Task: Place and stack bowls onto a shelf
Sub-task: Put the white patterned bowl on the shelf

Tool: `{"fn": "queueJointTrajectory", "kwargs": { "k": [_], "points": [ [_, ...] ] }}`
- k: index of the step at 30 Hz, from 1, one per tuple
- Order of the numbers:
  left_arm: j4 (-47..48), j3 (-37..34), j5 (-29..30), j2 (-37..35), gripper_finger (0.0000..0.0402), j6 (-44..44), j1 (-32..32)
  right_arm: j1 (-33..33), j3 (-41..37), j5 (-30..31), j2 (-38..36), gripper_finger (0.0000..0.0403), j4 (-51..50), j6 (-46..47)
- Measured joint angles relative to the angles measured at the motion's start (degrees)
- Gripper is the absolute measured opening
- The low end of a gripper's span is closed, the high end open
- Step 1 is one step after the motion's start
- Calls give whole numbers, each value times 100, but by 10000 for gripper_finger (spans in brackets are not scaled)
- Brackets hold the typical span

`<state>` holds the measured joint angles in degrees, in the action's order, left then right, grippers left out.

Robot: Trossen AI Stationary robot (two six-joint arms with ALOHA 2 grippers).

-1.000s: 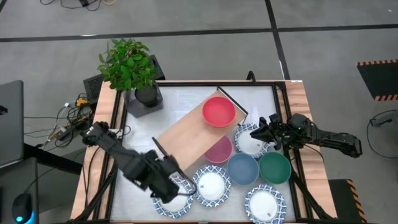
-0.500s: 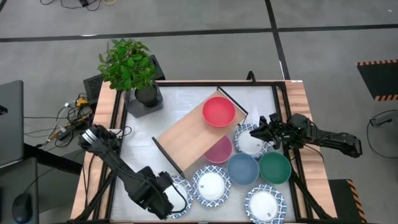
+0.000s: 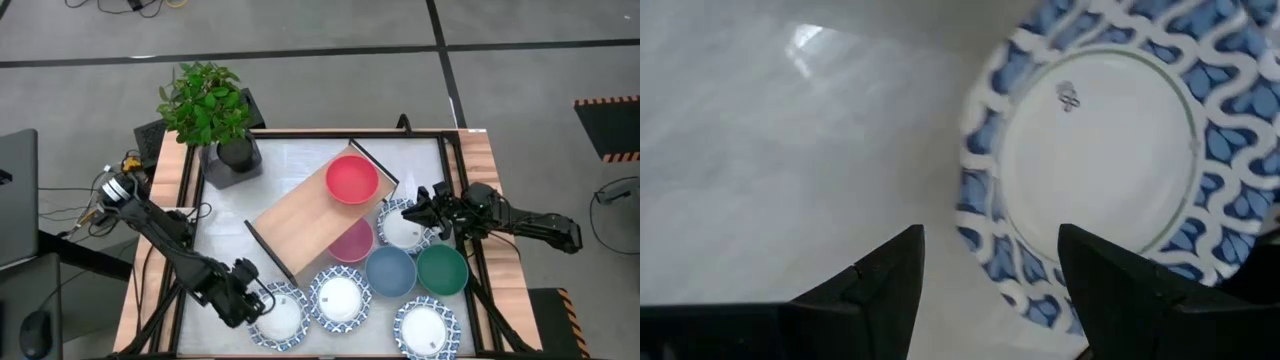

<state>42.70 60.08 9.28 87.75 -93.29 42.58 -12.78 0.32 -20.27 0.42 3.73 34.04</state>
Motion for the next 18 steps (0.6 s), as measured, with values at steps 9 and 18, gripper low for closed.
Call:
{"fn": "queueJointTrajectory", "kwargs": {
  "k": [9,18],
  "points": [
    [-629,-571,195,75,215,-59,-46,0,0,0,-1,97,0,0],
    [-937,-597,263,564,215,43,-48,2,0,2,1,97,0,0]
  ]
}}
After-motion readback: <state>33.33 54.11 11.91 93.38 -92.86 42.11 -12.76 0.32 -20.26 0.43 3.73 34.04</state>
